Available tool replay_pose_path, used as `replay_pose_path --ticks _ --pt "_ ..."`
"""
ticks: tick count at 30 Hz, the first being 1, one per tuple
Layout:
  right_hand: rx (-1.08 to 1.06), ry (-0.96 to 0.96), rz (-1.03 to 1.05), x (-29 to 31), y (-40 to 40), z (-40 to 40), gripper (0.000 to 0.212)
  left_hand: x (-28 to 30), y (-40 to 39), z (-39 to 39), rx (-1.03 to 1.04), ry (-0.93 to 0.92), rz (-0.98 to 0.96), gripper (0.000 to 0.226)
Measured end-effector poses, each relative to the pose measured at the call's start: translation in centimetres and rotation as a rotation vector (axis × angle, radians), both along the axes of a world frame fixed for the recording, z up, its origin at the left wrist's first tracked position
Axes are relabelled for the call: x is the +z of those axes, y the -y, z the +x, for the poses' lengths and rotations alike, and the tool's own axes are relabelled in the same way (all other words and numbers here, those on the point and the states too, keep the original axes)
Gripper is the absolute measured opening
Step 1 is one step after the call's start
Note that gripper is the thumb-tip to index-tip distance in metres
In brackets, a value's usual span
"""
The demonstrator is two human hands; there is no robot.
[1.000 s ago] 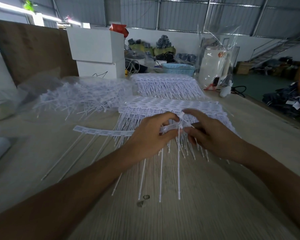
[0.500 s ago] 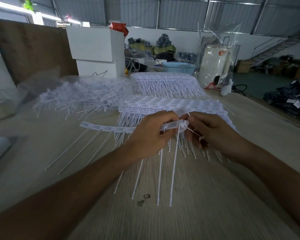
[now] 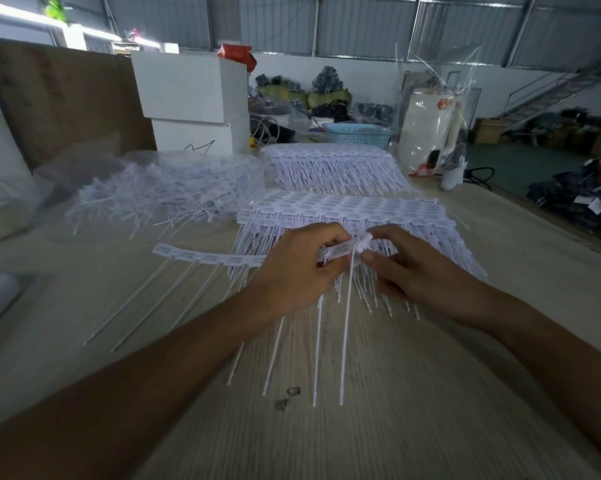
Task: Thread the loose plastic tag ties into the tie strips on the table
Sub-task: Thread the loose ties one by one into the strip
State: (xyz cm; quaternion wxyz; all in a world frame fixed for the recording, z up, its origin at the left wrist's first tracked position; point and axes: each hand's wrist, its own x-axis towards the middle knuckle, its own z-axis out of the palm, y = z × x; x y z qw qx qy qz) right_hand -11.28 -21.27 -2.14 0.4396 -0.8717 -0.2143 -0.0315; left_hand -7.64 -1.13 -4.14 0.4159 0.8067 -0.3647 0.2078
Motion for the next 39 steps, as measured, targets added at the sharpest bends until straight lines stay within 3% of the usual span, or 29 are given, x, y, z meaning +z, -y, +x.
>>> replay_pose_path --ticks 3,9,12,17,24,30,39 --pt "0.063 0.045 -0.071 -0.3 0.2 0.2 0.040 -0.1 -0.1 0.2 0.034 0.007 0.021 0.002" --pt "0.099 0.201 -0.189 -0.5 0.1 0.4 0.014 -0.1 0.3 -0.2 0.018 0.035 -0.007 0.002" --pt "0.041 0.284 -0.187 -0.6 0.0 0.6 0.031 0.1 0.3 -0.3 0.007 0.015 -0.050 0.004" --pt "0.039 0.299 -0.239 -0.8 0.5 0.9 0.038 0.1 0.2 -0.4 0.000 -0.005 -0.028 0.007" --pt "0.079 0.362 -0.309 -0.5 0.9 0.8 0.022 0.1 0.2 -0.3 -0.028 -0.011 -0.020 0.006" --pt "0.091 0.461 -0.390 0.2 1.4 0.5 0.027 0.1 0.1 0.1 -0.049 -0.062 -0.036 0.003" --pt "0.066 0.326 -0.402 -0.1 1.1 0.3 0.027 -0.2 0.0 0.2 -0.030 0.025 -0.009 0.004"
